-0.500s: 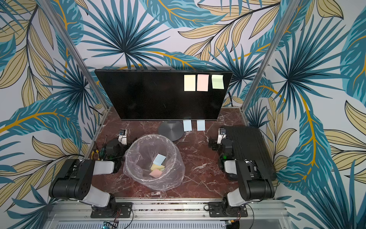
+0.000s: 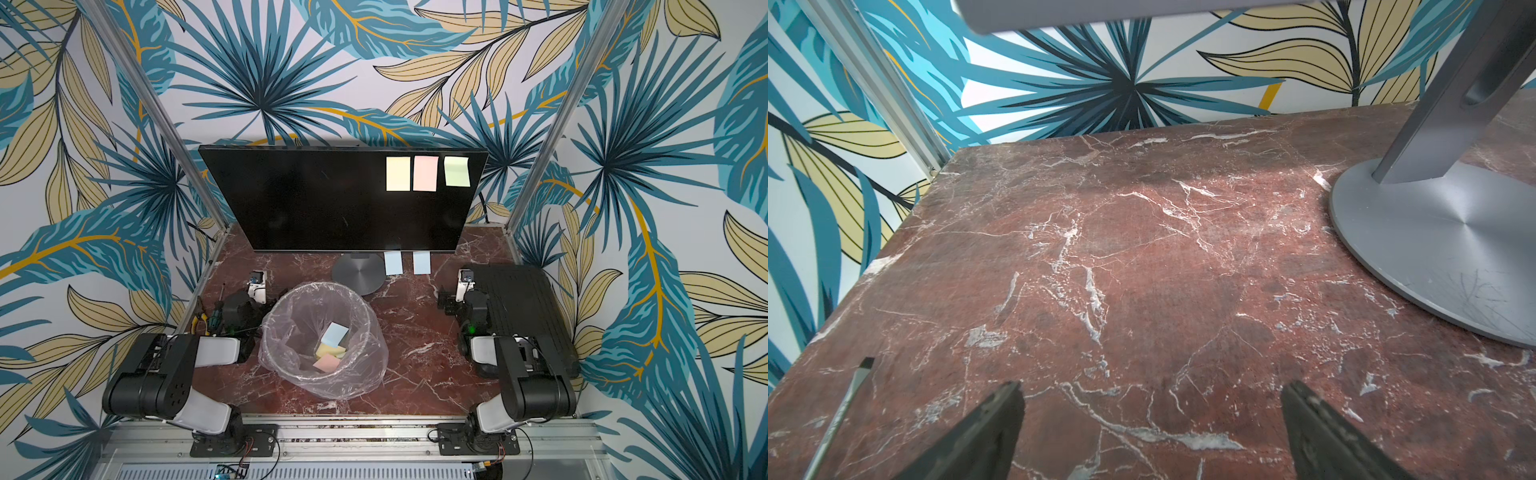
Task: Remove the sticky note from the monitor
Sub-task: Tear off the sticky note from the monitor.
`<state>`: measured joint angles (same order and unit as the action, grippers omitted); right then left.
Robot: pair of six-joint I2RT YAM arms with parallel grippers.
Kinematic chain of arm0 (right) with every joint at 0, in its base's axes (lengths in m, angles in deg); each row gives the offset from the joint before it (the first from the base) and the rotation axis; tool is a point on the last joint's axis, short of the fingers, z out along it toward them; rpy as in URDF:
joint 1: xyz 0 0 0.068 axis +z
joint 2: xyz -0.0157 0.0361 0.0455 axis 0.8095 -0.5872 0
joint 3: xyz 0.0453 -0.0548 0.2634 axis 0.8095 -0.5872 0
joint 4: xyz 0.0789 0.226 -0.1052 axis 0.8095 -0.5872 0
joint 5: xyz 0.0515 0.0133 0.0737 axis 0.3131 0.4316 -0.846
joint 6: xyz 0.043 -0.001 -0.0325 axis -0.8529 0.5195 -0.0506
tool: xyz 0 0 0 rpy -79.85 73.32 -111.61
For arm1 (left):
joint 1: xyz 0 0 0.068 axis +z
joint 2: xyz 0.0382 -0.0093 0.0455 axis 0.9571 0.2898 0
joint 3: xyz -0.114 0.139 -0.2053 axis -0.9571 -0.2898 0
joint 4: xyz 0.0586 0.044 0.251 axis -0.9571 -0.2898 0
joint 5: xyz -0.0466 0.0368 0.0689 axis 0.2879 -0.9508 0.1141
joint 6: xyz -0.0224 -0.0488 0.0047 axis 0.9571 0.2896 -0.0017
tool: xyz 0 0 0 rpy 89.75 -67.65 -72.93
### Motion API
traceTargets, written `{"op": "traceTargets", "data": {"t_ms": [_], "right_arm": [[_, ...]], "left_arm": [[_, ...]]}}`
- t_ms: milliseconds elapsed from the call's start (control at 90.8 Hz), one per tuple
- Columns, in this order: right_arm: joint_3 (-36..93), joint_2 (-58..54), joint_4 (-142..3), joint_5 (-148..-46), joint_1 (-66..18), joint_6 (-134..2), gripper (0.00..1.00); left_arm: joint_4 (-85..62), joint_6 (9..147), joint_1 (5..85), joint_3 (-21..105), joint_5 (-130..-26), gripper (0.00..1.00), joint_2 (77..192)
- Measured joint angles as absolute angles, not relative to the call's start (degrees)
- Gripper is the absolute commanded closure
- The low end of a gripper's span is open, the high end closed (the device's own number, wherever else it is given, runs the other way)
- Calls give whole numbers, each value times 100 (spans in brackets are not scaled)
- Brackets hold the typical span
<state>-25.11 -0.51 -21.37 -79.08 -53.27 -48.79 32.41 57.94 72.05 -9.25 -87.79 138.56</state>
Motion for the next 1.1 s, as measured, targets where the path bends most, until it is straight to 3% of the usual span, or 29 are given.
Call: {"op": "traceTargets", "data": {"t_ms": [518, 661, 859, 969, 1102], "right_arm": [[-2511, -49, -2134, -7908, -5327, -4879, 0], [-2332, 716, -3284, -7786, -5322, -5038, 0], [-1475, 2415, -5240, -6789, -5322, -6214, 1], [-1309, 2745, -6206, -6371, -5333, -7113, 1], [-1307, 2948, -7137, -6586, -5338, -7764, 0]], "left_arm": [[3101, 5796, 7214, -908, -8777, 0, 13784], [1165, 5698, 7349, -132, -8659, 0, 12949], [-1596, 5333, 7974, 1523, -8143, 0, 11832], [-3139, 5045, 8175, 1986, -7940, 0, 11288], [-5006, 4798, 8184, 2701, -7748, 0, 10969]]}}
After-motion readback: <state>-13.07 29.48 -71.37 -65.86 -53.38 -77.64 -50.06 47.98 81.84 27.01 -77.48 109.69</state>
